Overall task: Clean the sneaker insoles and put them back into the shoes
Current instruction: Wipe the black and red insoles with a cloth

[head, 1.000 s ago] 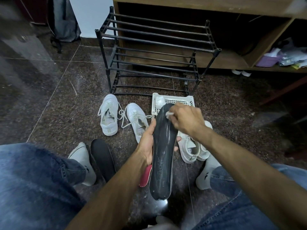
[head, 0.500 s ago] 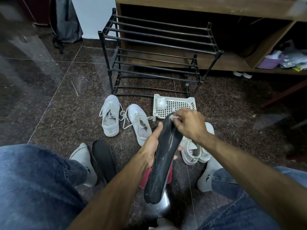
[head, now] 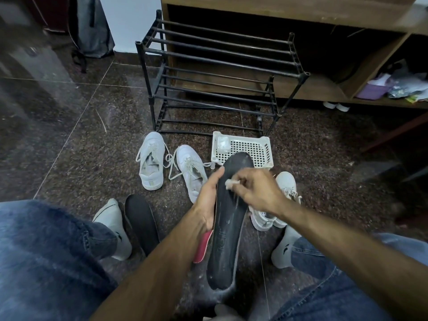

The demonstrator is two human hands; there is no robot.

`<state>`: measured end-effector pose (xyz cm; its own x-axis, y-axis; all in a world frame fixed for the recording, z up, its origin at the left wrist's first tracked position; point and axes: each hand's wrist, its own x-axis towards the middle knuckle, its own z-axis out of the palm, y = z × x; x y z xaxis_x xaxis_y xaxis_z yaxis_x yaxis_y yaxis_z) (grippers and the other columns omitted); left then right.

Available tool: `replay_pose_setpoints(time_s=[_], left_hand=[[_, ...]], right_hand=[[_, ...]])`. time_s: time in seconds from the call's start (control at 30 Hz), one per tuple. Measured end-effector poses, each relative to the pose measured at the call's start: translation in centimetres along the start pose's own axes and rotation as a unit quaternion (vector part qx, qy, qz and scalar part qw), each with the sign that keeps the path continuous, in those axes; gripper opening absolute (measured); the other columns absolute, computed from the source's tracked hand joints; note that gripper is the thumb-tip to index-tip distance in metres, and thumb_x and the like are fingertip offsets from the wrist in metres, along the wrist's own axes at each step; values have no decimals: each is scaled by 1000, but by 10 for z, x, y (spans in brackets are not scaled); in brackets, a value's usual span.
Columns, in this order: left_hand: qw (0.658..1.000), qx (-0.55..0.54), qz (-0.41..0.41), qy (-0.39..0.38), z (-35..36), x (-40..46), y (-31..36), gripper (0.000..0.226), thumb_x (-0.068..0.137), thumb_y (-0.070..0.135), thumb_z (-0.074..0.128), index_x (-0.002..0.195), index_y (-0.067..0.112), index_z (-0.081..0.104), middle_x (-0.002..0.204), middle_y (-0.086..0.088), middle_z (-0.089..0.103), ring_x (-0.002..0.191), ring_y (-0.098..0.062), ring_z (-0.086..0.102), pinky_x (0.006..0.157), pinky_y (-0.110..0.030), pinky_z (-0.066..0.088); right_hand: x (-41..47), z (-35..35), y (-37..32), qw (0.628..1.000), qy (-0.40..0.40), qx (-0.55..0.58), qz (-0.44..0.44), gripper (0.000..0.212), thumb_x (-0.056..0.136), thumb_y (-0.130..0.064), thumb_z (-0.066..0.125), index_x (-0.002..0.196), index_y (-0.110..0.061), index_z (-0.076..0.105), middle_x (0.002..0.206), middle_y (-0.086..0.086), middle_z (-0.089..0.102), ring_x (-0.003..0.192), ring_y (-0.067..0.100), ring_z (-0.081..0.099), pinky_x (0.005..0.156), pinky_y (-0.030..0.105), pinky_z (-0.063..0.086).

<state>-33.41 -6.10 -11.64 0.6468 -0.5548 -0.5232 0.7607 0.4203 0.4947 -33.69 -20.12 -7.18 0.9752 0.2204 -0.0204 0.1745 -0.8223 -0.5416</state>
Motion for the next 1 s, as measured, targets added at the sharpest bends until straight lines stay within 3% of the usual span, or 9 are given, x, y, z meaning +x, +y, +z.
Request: replay_pose_setpoints(time_s=[0.13, 0.3, 0.37, 0.43, 0.53, 0.63, 0.73, 0.9, 1.0], left_hand=[[999, -47, 13, -6, 1, -3, 4, 54, 88, 53, 50, 102, 7, 74, 98, -19, 70, 83, -31, 68, 79, -44, 55], [998, -66, 25, 7, -3, 2, 8, 69, 83, 55, 58, 127, 3, 61, 114, -18, 64, 97, -30, 63, 92, -42, 50], [998, -60, 19, 11, 0, 1, 6, 61, 86, 56, 53, 118, 6, 67, 101, -17, 67, 85, -31, 65, 81, -43, 51], [998, -58, 0, 3, 1, -1, 2, 62, 88, 57, 49, 117, 4, 66, 102, -18, 67, 83, -34, 66, 73, -43, 50], [999, -43, -8, 13, 0, -1, 3, 66, 88, 57, 47, 123, 3, 62, 111, -21, 64, 88, -35, 66, 72, -44, 50], [998, -41, 10, 39, -1, 1, 9, 56, 88, 55, 48, 105, 6, 71, 97, -17, 66, 77, -29, 64, 73, -37, 50], [997, -52, -1, 51, -5, 2, 7, 59, 86, 53, 51, 116, 5, 69, 107, -17, 67, 87, -28, 63, 80, -36, 49], [998, -59, -21, 29, 0, 0, 2, 63, 87, 55, 50, 123, 5, 63, 103, -20, 67, 81, -34, 67, 73, -48, 54], [997, -65, -1, 48, -2, 0, 9, 56, 89, 53, 48, 111, 6, 68, 94, -18, 69, 76, -30, 66, 72, -40, 53]], right_hand=[[-3, -1, -6, 1000, -13, -4, -2, 9, 85, -34, 68, 82, -26, 71, 77, -10, 69, 68, 10, 61, 65, 33, 52], [-11, -7, -27, 971, -154, -140, -114, 14, 91, -33, 58, 101, -31, 69, 96, -12, 62, 86, 10, 59, 71, 29, 44], [1, -11, -22, 956, -109, -239, -132, 20, 95, -30, 50, 108, -26, 65, 104, -7, 56, 90, 16, 60, 68, 31, 42], [24, -22, -7, 956, -46, -283, -65, 23, 95, -32, 48, 109, -25, 66, 109, -4, 59, 94, 24, 62, 68, 32, 45], [34, -27, 3, 961, -21, -274, -10, 23, 92, -34, 52, 105, -25, 69, 107, -1, 65, 96, 28, 64, 77, 39, 52], [3, -11, -15, 965, -122, -212, -94, 22, 91, -27, 52, 102, -24, 70, 97, -7, 63, 89, 18, 63, 78, 37, 53], [-20, -5, -27, 939, -206, -228, -153, 23, 94, -24, 46, 104, -22, 67, 93, -8, 50, 85, 16, 60, 71, 35, 50], [20, -21, -3, 951, -58, -292, -77, 23, 94, -30, 46, 101, -24, 68, 101, -8, 57, 90, 22, 62, 67, 33, 46], [13, -16, -14, 950, -128, -260, -118, 22, 92, -28, 50, 102, -23, 69, 96, -7, 58, 91, 19, 61, 70, 30, 45]])
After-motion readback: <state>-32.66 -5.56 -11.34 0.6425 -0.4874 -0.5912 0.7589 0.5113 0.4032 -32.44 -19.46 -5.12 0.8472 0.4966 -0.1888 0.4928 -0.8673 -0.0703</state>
